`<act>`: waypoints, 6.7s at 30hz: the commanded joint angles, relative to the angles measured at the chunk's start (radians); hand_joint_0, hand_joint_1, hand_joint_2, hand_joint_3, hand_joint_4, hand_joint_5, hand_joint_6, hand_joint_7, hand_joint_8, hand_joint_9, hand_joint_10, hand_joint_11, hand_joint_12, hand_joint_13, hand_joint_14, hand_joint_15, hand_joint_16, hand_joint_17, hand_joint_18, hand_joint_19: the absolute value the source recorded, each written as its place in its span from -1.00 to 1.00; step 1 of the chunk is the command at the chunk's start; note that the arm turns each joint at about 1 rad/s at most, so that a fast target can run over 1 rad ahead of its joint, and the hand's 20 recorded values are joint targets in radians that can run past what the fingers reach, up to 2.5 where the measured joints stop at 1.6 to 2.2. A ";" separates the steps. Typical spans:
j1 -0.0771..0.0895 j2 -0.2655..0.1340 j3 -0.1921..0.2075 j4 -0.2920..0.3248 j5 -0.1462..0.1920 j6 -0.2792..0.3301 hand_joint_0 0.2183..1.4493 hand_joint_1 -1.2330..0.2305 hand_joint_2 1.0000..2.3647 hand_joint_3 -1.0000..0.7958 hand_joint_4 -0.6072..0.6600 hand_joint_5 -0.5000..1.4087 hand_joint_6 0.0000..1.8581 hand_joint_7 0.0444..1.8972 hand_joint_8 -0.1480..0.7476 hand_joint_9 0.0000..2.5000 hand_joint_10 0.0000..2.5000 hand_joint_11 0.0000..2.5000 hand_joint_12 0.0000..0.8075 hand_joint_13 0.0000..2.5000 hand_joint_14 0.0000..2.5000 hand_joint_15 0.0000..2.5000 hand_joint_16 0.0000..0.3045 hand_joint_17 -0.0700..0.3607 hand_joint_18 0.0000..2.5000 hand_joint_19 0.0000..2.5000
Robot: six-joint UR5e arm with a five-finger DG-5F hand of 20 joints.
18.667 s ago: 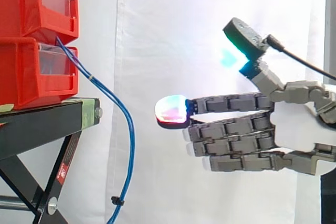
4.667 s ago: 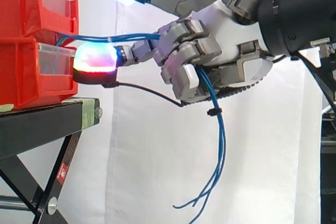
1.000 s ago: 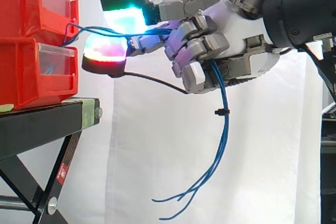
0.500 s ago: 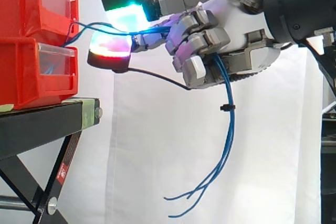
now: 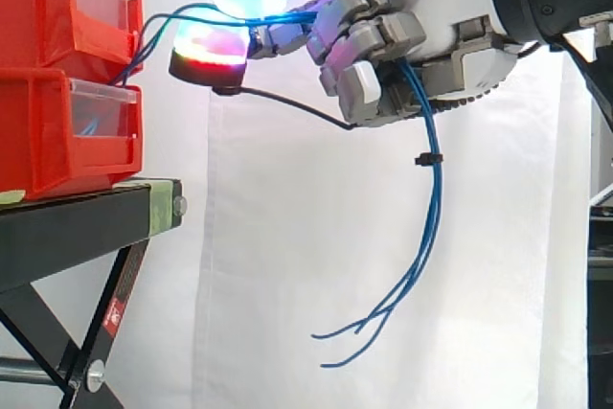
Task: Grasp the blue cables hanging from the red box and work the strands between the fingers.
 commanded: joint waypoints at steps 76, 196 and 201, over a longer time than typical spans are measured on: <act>0.003 0.000 -0.060 0.077 0.014 -0.063 -0.07 -0.22 -0.99 -0.73 0.06 -0.21 -0.05 0.23 0.33 0.42 1.00 1.00 0.71 0.65 1.00 0.45 0.56 0.15 1.00 -0.43; 0.002 0.000 -0.060 0.058 0.033 -0.095 0.66 -0.22 -0.98 0.12 0.33 0.25 -0.98 0.39 0.33 0.42 1.00 1.00 0.71 0.65 1.00 0.45 0.56 0.15 1.00 -0.43; 0.002 0.000 -0.060 0.055 0.033 -0.095 0.72 -0.23 -0.97 -0.02 0.23 0.31 -0.98 0.55 0.33 0.42 1.00 1.00 0.71 0.65 1.00 0.45 0.56 0.15 1.00 -0.43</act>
